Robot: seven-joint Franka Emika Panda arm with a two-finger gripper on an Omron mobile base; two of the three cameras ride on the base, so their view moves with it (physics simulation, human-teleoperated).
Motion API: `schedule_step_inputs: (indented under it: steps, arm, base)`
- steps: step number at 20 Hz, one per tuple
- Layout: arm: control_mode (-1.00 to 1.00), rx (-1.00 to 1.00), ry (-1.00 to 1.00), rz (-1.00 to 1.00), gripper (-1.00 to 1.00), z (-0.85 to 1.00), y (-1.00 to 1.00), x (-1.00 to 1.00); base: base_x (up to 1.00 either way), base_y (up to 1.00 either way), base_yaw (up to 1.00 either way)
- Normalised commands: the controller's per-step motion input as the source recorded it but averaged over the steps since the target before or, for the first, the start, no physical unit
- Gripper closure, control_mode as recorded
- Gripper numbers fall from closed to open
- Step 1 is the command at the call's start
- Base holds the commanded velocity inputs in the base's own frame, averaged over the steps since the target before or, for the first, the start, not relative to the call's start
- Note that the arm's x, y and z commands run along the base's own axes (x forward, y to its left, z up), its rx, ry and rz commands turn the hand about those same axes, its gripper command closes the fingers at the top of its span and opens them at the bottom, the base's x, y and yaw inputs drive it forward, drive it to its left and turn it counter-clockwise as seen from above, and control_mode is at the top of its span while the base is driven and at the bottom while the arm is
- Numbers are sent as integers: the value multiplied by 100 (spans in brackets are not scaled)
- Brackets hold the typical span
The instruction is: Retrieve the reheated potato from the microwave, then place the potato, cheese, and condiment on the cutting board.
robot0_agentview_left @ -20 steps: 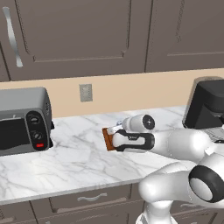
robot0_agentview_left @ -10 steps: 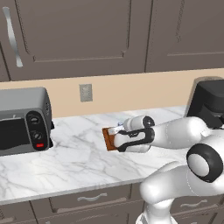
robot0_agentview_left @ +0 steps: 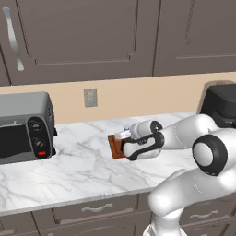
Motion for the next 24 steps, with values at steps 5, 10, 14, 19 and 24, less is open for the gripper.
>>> schedule_step_inputs:
  steps: [5,10,14,19,24]
  arm:
    - [-100,0,0,0,100,-3,1,21]
    - [-100,0,0,0,100,-9,6,7]
    - [-100,1,0,0,100,-17,9,0]
    - [-100,1,0,0,100,-24,2,-1]
    - [-100,1,0,0,100,-23,-4,-12]
  base:
    - [0,0,0]
    - [0,0,0]
    - [0,0,0]
    - [0,0,0]
    - [0,0,0]
